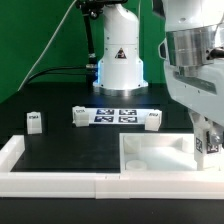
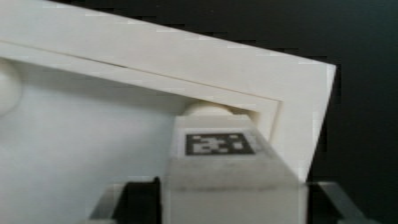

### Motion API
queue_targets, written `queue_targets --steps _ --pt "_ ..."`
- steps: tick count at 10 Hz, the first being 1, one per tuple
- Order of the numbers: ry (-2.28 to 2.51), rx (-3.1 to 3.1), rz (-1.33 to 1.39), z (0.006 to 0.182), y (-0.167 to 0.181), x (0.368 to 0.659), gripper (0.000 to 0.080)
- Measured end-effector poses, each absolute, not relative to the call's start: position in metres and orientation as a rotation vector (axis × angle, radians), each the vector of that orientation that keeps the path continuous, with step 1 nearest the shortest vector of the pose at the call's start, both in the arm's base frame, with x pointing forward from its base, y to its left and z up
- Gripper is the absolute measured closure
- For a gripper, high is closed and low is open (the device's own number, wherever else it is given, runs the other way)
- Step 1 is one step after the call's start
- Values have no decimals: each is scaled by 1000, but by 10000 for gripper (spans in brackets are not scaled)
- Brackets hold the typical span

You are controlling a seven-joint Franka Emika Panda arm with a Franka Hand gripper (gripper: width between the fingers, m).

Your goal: Assemble one leg

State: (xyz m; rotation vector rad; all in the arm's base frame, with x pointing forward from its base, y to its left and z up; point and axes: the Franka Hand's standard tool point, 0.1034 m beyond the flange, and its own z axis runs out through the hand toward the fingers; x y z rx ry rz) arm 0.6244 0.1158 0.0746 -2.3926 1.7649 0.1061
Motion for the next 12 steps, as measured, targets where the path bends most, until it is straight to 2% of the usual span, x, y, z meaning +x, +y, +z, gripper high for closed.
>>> queue_targets --steps 1,2,3,8,12 --pt "1741 -2407 101 75 119 625 423" --pt "1670 -2456 94 75 121 624 236" --pt "1478 -2575 75 74 121 624 170" --pt "460 -2992 20 75 125 628 151" --pt "-60 -3028 -10 73 117 628 151"
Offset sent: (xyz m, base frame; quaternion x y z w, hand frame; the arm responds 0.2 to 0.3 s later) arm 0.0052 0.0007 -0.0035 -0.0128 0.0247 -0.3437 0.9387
